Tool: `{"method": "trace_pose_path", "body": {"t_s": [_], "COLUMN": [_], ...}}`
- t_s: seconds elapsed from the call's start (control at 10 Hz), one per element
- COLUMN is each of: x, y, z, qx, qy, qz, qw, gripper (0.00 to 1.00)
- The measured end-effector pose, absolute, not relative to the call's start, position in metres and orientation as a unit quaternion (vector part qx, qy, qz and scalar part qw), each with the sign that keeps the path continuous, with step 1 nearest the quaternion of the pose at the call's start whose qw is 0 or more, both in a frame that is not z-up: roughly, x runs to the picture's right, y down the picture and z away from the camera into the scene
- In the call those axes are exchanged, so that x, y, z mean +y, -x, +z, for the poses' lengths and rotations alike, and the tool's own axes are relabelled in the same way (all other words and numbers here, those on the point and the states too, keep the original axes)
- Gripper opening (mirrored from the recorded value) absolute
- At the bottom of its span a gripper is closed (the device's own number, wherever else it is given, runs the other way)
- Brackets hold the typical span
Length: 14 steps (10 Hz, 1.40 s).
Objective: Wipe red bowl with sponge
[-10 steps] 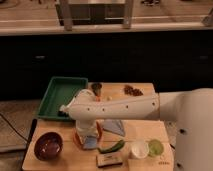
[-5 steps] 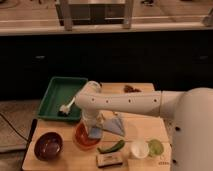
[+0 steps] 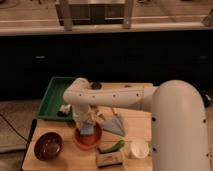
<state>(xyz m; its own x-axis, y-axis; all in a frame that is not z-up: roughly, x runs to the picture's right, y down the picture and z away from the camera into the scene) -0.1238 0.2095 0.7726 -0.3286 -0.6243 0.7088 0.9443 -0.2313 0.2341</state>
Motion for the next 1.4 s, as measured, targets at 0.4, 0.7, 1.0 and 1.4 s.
{"method": "trace_pose_path", "body": {"t_s": [0.4, 0.7, 1.0, 1.4], "x": [0.236, 0.246, 0.236, 0.206], "y": [0.146, 0.115, 0.068, 0.076], "z": [0.742, 0.726, 0.729, 0.755], "qx": [-0.345, -0.346, -0.339, -0.345], "qy": [0.222, 0.217, 0.222, 0.219], "qz": [-0.769, -0.761, -0.737, -0.735], "qw": [0.489, 0.504, 0.541, 0.540], "gripper": [0.00, 0.00, 0.00, 0.00]}}
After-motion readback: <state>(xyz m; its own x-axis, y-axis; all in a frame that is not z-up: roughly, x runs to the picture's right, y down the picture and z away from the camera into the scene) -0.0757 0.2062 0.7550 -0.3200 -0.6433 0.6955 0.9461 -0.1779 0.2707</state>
